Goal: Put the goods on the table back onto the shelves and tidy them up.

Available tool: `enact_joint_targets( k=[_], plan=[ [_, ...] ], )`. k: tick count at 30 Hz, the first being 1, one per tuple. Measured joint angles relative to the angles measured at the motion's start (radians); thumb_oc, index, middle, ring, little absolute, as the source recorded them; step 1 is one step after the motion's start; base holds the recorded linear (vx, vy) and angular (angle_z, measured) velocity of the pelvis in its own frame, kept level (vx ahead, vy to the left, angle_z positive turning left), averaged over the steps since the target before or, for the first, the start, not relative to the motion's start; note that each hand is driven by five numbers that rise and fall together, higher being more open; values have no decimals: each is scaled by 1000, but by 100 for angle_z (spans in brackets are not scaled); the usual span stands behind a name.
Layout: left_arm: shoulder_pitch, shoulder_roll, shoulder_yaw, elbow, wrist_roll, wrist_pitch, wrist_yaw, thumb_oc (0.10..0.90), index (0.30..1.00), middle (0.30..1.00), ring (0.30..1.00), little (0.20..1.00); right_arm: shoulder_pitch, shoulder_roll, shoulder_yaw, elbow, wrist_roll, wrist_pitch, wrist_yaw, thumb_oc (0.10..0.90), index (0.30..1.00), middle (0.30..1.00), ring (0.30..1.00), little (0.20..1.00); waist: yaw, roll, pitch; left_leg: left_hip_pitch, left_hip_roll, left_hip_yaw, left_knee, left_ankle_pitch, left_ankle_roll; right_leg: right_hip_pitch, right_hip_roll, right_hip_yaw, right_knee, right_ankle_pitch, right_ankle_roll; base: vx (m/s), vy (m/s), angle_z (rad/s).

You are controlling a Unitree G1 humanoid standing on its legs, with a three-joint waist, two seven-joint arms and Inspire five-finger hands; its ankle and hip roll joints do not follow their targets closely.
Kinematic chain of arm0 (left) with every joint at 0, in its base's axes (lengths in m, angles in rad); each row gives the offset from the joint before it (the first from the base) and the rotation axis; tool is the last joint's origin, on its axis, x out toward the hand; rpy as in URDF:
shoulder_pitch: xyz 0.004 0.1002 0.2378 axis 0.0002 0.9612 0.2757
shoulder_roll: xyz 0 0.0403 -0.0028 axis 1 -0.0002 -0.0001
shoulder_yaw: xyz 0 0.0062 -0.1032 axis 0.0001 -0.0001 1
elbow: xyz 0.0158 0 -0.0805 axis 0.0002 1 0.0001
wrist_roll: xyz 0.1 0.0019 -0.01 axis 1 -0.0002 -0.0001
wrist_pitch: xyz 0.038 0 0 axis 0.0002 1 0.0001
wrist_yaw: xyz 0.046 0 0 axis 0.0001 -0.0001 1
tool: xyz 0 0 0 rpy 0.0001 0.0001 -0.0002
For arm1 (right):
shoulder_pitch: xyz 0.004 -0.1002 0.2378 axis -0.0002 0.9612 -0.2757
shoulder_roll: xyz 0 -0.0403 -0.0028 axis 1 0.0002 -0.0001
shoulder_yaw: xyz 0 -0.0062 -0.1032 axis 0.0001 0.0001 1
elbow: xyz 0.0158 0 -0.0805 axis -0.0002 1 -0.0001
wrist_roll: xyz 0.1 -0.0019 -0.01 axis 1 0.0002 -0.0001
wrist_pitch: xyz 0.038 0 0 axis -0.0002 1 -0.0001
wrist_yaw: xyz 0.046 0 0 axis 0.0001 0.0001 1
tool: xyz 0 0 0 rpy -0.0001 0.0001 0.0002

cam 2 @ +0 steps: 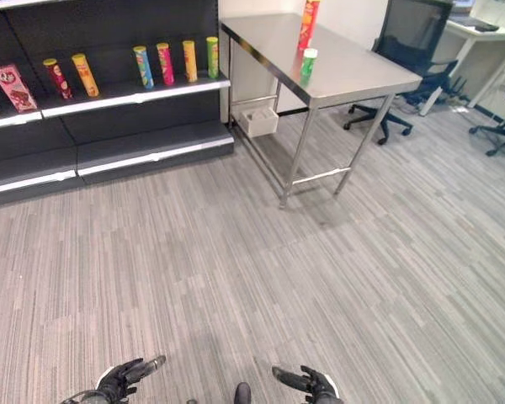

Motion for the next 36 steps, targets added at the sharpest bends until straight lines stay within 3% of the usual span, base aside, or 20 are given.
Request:
enact_joint_targets(
  k=[16,19,20,22,25,26,27,28,30,32,33,34,36],
  plan=[
    [17,8,12,9,-1,0,1,800,900,900,900,900,-8,0,1,35,1,0,1,800,900,900,900,900,4,-14,38,-27,6,-2,13,1,-9,-16,5,0,0,-13,15,-7,-53,1],
    [-31,28,15,4,-9,-1,1,800,900,900,900,900,-49,4,11,26,3,-1,3,800,900,900,900,900,6,-46,98,-161,-7,-3,200,-24,-48,-53,-4,-5,7,-17,1,-103,-183,20],
    [-42,32,20,-8,-29,-6,2,800,900,900,900,900,-59,4,10,9,5,-2,2,800,900,900,900,900,9,-60,123,-252,-12,-4,354,-40,-72,-68,-17,1,14,-24,-24,-54,-102,32],
    [-72,15,51,-41,-96,-32,4,800,900,900,900,900,-69,-3,9,-5,13,-13,-1,800,900,900,900,900,35,-67,185,-407,-8,-22,660,-11,-128,-69,-27,-2,41,-21,-58,6,-114,19],
    [-79,10,52,-56,-115,-39,19,800,900,900,900,900,-86,1,10,-9,31,-20,-3,800,900,900,900,900,26,-57,197,-465,50,-22,722,8,-135,-66,-9,-8,63,-45,-97,149,-51,-1],
    [-93,10,52,-36,-118,-39,20,800,900,900,900,900,-103,2,10,-7,42,-22,-3,800,900,900,900,900,27,-58,202,-466,47,-13,687,2,-130,-64,-13,-2,60,-49,-97,387,52,-1],
    [-135,0,40,27,-117,-38,20,800,900,900,900,900,-114,0,-1,6,53,-19,-8,800,900,900,900,900,26,-63,205,-425,41,-13,379,11,-126,-54,-19,6,22,-48,-96,454,80,-6],
    [-138,-1,45,45,-117,-36,21,800,900,900,900,900,-122,4,1,25,56,-19,-12,800,900,900,900,900,33,-63,206,-387,49,-3,195,36,-147,-38,-10,21,5,-34,-75,490,105,-1],
    [-136,-1,47,62,-117,-32,20,800,900,900,900,900,-129,2,0,52,62,-16,-24,800,900,900,900,900,33,-43,205,-368,75,-2,-13,81,-185,-3,20,22,-1,-46,-62,376,85,3],
    [-142,-8,57,76,-119,-48,21,800,900,900,900,900,-131,-5,-10,79,70,-20,-32,800,900,900,900,900,77,-13,190,-431,132,14,-13,117,-238,35,59,45,0,-83,-74,504,182,-37],
    [-144,-9,58,79,-119,-53,21,800,900,900,900,900,-129,-6,-9,78,70,-20,-33,800,900,900,900,900,93,-8,174,-447,144,56,-13,114,-234,60,61,76,0,-109,-70,706,313,-70],
    [-139,-9,69,89,-115,-53,19,800,900,900,900,900,-129,-7,-9,77,70,-20,-33,800,900,900,900,900,101,-2,161,-431,143,87,-6,115,-225,87,51,96,0,-136,-57,825,394,-90],
    [-93,-21,146,113,-114,-53,21,800,900,900,900,900,-97,1,-25,79,70,-21,-28,800,900,900,900,900,118,-17,117,-364,128,112,15,95,-155,138,6,175,7,-181,-19,571,305,-112]
  ],
)
